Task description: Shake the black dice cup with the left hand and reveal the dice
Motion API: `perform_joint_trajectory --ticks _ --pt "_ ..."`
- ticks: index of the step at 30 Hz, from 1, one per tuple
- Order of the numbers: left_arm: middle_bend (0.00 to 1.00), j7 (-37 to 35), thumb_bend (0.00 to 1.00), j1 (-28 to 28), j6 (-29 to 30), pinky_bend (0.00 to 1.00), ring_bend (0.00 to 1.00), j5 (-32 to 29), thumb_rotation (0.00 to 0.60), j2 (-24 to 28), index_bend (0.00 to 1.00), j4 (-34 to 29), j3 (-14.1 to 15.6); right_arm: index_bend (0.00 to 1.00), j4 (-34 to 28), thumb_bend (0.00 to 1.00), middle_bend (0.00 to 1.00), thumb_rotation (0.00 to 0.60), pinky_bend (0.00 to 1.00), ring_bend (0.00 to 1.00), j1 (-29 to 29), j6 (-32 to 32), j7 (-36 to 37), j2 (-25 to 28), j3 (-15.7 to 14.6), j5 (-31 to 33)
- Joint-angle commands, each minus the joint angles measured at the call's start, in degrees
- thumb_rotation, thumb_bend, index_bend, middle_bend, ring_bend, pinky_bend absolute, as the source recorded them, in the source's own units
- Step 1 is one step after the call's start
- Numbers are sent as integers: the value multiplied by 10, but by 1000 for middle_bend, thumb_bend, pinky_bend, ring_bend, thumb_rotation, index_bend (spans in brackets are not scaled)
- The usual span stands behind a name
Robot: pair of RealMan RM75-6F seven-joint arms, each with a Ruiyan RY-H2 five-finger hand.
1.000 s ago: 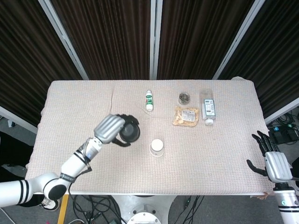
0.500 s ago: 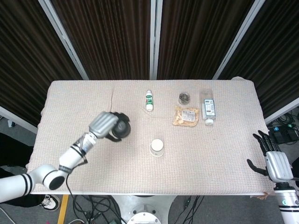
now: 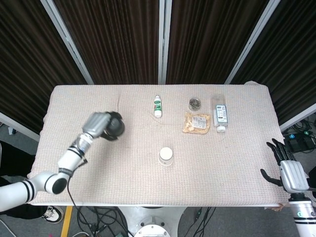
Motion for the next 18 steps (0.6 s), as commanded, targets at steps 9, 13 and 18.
perform_joint_trajectory --ticks 9,13,18 --pt "461 111 212 -8 71 451 379 -69 600 -50 330 156 -57 85 9 193 4 600 144 0 4 -14 5 -6 1 8" --pt "461 165 212 -30 55 450 378 -161 600 -73 331 251 -81 85 9 193 4 600 144 0 3 -13 5 -6 2 10" --pt "458 172 212 -31 63 447 379 -170 600 -67 331 206 -87 85 9 193 4 600 144 0 3 -13 7 -5 3 10"
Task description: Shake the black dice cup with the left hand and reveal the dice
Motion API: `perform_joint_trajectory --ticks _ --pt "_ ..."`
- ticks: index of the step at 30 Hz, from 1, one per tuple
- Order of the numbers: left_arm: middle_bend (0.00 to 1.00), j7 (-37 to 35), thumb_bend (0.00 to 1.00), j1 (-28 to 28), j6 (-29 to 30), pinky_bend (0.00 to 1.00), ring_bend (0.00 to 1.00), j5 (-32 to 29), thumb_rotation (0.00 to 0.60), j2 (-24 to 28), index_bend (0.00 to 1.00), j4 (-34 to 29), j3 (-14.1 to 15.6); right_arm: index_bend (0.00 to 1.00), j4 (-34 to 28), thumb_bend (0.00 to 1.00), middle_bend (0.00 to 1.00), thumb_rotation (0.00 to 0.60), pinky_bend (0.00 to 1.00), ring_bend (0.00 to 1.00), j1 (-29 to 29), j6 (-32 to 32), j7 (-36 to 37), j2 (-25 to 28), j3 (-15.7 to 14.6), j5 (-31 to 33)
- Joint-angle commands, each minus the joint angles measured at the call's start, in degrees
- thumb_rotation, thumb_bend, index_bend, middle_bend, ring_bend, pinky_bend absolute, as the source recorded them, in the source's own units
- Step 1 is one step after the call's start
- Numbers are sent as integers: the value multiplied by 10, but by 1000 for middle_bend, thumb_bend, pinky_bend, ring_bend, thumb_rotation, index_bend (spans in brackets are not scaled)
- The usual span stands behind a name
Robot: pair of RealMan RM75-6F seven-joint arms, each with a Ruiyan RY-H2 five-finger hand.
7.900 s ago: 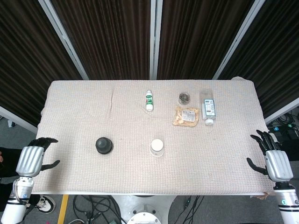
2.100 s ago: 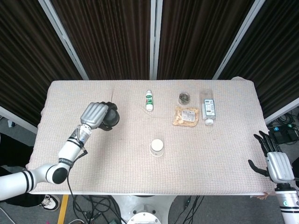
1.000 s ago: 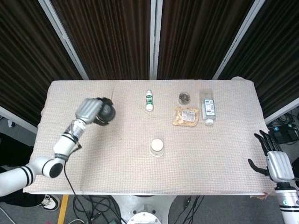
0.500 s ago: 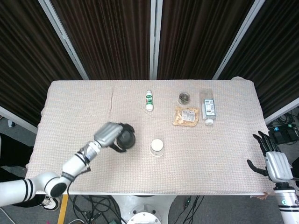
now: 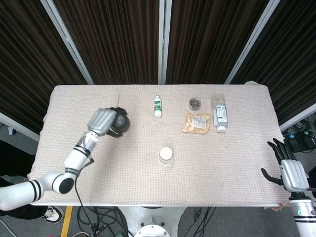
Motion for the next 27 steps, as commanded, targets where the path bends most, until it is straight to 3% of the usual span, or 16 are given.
perform_joint_trajectory --ticks 1,4,7,10,12,15,18,22,27 --pt "458 77 212 -17 21 447 379 -100 600 -23 331 69 -38 84 0 193 4 600 144 0 0 -1 1 0 0 0" --pt "458 43 212 -1 9 448 378 -44 600 6 332 -67 -15 85 0 193 4 600 144 0 0 0 2 0 -1 -2" --pt "458 -5 212 22 -13 449 378 77 600 38 334 -213 36 85 0 193 4 600 144 0 -1 2 2 1 -1 -2" --pt "457 -34 212 37 -2 449 378 175 600 43 340 -279 76 85 0 193 4 600 144 0 -1 1 3 1 -1 -2" --pt "458 -50 212 42 8 449 378 202 600 44 340 -289 83 84 2 193 4 600 144 0 -1 -1 5 1 -2 -1" --pt "458 -49 212 46 29 449 378 206 600 44 340 -257 77 85 5 193 4 600 144 0 0 -4 7 0 -1 1" --pt "457 -38 212 41 39 448 378 160 600 29 340 -179 49 85 6 194 4 600 144 0 2 -7 7 -1 -1 2" --pt "453 -10 211 4 24 446 378 57 600 -9 340 -9 -11 84 3 193 4 600 144 0 2 -7 2 -2 -1 0" --pt "450 44 173 -31 33 443 377 -1 600 -58 336 158 -41 85 1 195 4 600 144 0 2 -7 5 0 0 3"
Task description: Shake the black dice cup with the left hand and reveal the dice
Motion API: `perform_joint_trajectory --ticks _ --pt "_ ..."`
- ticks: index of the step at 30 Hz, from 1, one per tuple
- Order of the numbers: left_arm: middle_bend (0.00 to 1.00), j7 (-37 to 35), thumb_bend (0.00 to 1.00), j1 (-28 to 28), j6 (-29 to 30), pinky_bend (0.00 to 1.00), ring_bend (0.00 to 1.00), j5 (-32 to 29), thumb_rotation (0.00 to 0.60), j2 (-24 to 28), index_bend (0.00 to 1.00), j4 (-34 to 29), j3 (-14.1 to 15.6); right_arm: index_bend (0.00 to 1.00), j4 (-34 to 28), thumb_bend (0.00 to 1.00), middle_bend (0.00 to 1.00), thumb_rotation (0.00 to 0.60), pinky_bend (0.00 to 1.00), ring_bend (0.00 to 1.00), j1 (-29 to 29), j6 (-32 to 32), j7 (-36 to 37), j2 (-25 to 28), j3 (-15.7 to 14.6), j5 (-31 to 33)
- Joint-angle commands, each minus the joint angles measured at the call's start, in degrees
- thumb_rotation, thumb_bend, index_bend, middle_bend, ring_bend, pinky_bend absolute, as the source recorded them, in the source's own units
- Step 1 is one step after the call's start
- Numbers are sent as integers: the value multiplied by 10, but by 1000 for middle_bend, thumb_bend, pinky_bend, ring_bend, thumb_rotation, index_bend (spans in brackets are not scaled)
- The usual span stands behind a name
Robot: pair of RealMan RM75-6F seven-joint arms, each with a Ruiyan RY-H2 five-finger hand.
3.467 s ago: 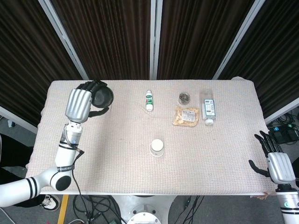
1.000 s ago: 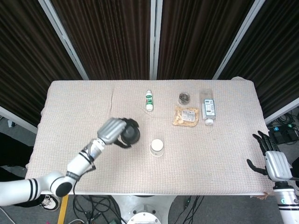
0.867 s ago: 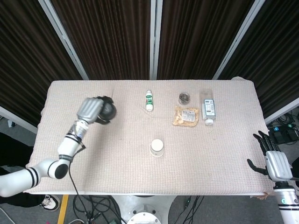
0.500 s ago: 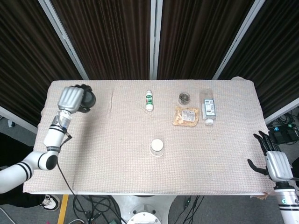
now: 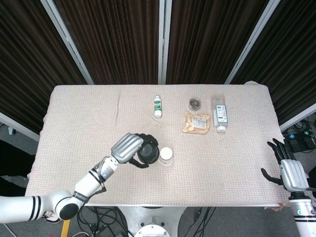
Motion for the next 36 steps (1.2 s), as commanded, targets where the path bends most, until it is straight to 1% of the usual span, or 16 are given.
perform_joint_trajectory --ticks 1,3,5,8,10,13,14,16,17,20,22,24,28,31,33,36 --pt "450 58 168 -47 8 443 377 -103 600 -73 334 434 -63 85 -2 196 4 600 144 0 0 1 1 2 0 -2" --pt "450 62 164 -54 -7 443 377 -131 600 -83 331 458 -73 85 -2 197 4 600 144 0 -1 4 1 1 -1 -5" --pt "450 58 163 -56 -5 443 377 -130 600 -85 331 459 -74 85 -1 197 4 600 144 0 -1 4 2 1 -2 -5" --pt "450 42 161 -52 9 443 377 -111 600 -83 329 438 -70 85 -1 197 4 600 144 0 -1 3 2 1 -1 -3" --pt "450 27 151 -47 4 442 377 -94 600 -73 326 407 -60 84 -1 196 4 600 144 0 -1 4 2 1 -1 -5" --pt "445 -2 130 -32 -23 442 376 -44 600 -34 312 314 -23 85 -1 196 4 600 144 0 -1 4 1 0 -2 -6" --pt "443 -9 124 -25 -26 440 375 -13 600 -18 307 269 -3 85 -1 196 4 600 144 0 -1 5 1 0 -2 -6" --pt "442 -30 117 -15 -31 438 373 32 600 4 302 197 25 85 -1 195 4 600 144 0 -1 5 1 0 -1 -5" --pt "442 -60 115 -12 -49 438 373 58 600 21 301 144 41 85 -1 195 4 600 144 0 0 4 2 0 -1 -5" --pt "442 -160 115 -17 -112 440 373 110 600 63 293 33 70 84 0 196 4 600 144 0 -1 5 1 0 -2 -6" --pt "442 -199 115 -25 -130 440 373 150 600 77 292 6 81 84 0 195 4 600 144 0 -1 5 1 -1 -2 -6" --pt "442 -226 116 -29 -129 440 373 179 600 80 292 6 86 84 1 195 4 600 144 0 -1 4 3 -1 -2 -5" --pt "442 -262 116 -27 -110 439 373 176 600 74 292 42 79 84 4 195 4 600 144 0 -1 2 5 -2 -2 -3" --pt "442 -232 116 -16 -73 439 373 166 600 58 292 100 71 85 6 195 4 600 144 0 0 -1 7 -3 -1 -2" --pt "442 -200 115 -4 -43 438 373 137 600 37 292 146 61 84 7 195 4 600 144 0 0 -1 7 -3 -1 -2" --pt "442 -172 116 8 -24 434 373 93 600 19 292 194 52 85 6 195 4 600 144 0 1 -1 6 -3 -1 -3"
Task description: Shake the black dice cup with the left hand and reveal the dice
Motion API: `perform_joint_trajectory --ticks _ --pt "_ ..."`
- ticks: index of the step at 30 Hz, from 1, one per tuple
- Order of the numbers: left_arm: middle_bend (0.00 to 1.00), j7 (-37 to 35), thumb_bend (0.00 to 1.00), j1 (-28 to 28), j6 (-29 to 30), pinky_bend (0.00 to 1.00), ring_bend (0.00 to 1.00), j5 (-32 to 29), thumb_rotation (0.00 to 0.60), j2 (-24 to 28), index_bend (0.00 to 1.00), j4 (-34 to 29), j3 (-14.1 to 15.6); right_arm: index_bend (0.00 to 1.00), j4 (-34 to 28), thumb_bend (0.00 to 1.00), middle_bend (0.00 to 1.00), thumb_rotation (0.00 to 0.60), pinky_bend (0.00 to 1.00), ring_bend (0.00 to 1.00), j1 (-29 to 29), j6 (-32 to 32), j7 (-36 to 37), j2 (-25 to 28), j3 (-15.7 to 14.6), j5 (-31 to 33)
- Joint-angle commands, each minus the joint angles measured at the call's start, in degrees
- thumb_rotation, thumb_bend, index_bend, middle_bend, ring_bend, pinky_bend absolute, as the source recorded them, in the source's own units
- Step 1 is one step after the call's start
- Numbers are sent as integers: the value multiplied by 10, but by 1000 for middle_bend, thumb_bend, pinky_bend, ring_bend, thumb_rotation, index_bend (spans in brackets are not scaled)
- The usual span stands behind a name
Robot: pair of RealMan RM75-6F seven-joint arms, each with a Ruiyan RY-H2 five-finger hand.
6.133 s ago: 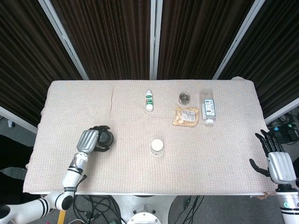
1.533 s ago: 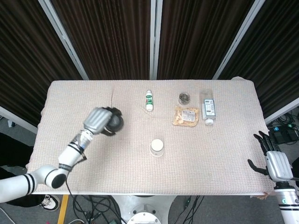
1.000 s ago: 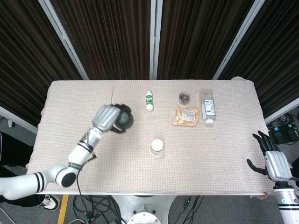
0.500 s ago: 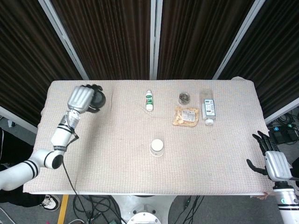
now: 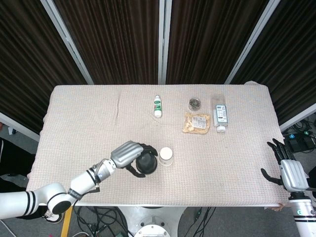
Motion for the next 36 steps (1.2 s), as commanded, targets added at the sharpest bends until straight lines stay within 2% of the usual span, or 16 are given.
perform_joint_trajectory --ticks 1,4,13,19,27,32,36 --pt "441 25 116 27 46 434 373 -43 600 -25 292 151 -3 85 -1 195 4 600 144 0 0 0 -1 0 0 0" --pt "442 25 115 38 48 432 373 -57 600 -28 293 170 3 84 -3 195 4 600 144 0 0 1 -2 1 0 0" --pt "442 14 115 61 71 431 373 -31 600 -43 292 183 29 85 -11 195 4 600 144 0 3 1 -12 1 0 -4" --pt "442 15 114 68 71 429 373 -29 600 -73 292 199 40 85 -40 195 4 600 144 0 4 19 -30 16 7 -12" --pt "436 8 106 73 77 418 361 -16 600 -123 293 264 50 85 -43 195 4 600 144 0 4 13 -30 18 6 -8" --pt "379 -19 78 82 80 362 295 -7 600 -155 260 310 60 84 -42 195 4 600 144 0 5 11 -30 18 7 -6" --pt "219 -41 24 83 81 238 149 6 600 -169 136 335 65 85 -44 195 4 600 144 0 6 10 -32 18 6 -6"
